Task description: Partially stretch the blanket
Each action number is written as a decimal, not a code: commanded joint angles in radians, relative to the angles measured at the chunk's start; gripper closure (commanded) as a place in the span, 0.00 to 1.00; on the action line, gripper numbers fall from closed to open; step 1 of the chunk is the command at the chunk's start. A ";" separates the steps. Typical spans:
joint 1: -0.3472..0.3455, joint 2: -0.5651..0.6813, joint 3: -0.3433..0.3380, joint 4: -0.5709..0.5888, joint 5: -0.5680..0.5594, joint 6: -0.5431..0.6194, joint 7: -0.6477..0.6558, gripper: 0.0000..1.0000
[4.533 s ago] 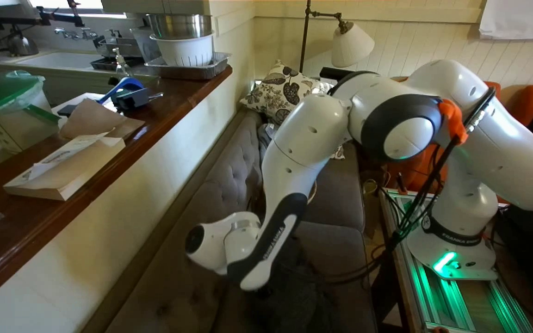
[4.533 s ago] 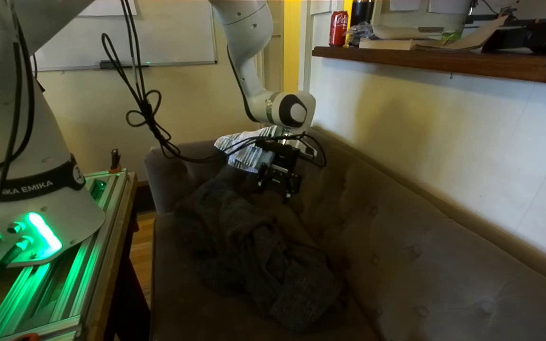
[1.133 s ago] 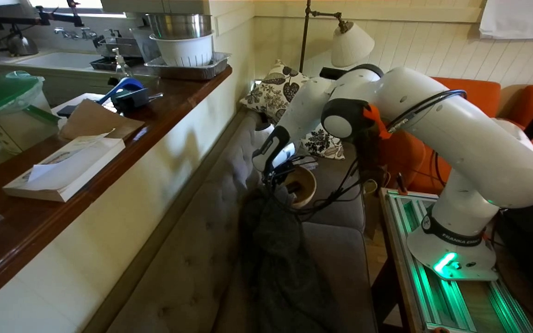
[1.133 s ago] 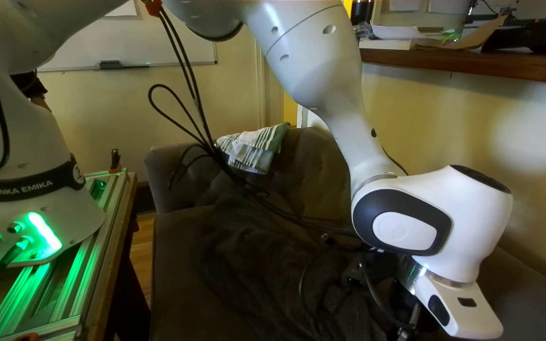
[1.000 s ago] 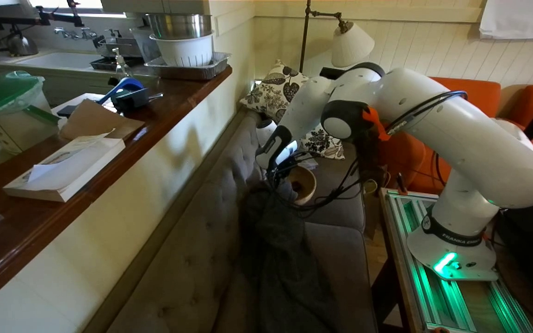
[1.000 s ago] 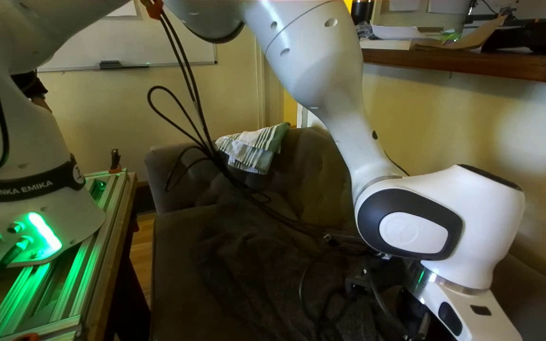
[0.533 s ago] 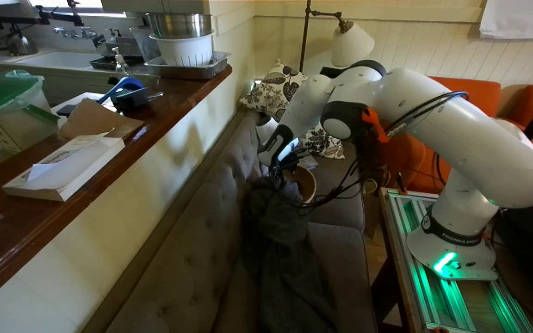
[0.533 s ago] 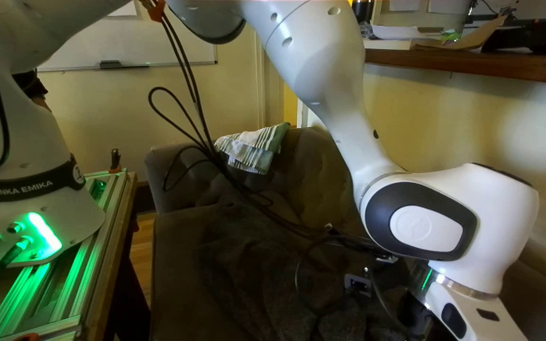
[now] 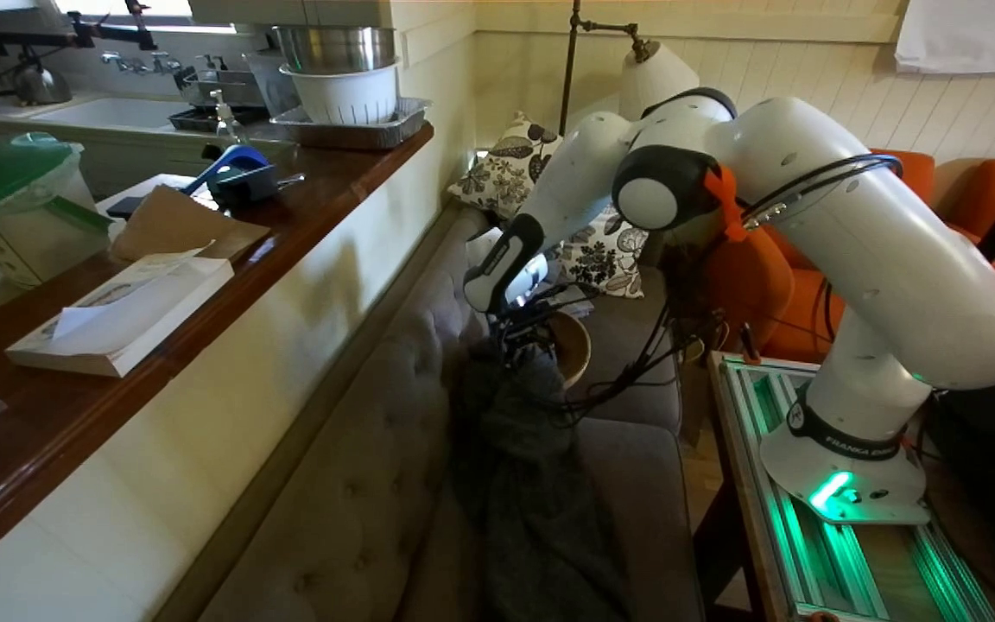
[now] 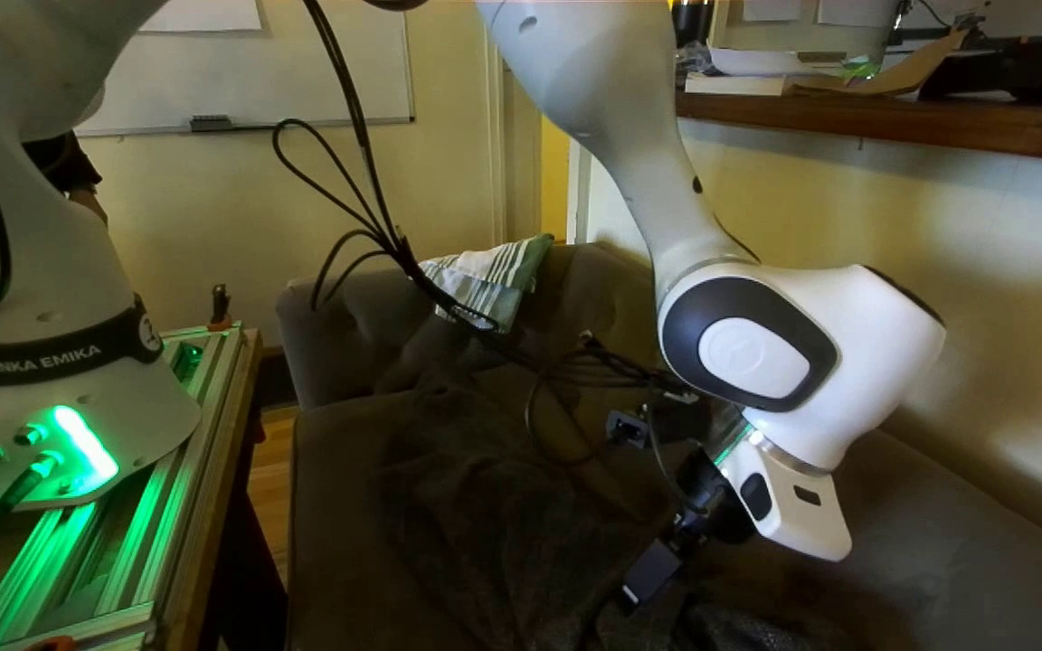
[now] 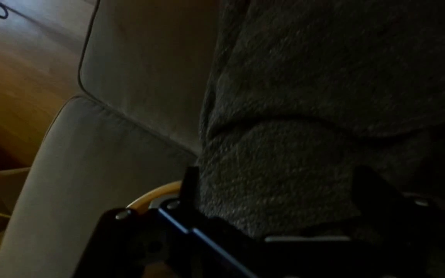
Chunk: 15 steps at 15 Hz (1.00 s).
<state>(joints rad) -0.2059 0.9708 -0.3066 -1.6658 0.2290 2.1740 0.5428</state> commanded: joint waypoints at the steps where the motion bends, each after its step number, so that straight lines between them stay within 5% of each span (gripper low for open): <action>1: 0.009 -0.067 0.059 -0.123 0.082 0.040 0.047 0.00; 6: 0.012 0.020 0.244 -0.176 0.313 0.407 0.055 0.00; 10: 0.055 0.140 0.354 -0.122 0.375 0.761 0.012 0.00; 12: 0.108 0.189 0.345 -0.098 0.336 0.898 0.021 0.00; 15: 0.201 0.202 0.248 -0.084 0.285 0.946 0.029 0.00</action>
<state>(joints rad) -0.0676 1.1493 0.0138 -1.7895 0.5465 3.0894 0.5823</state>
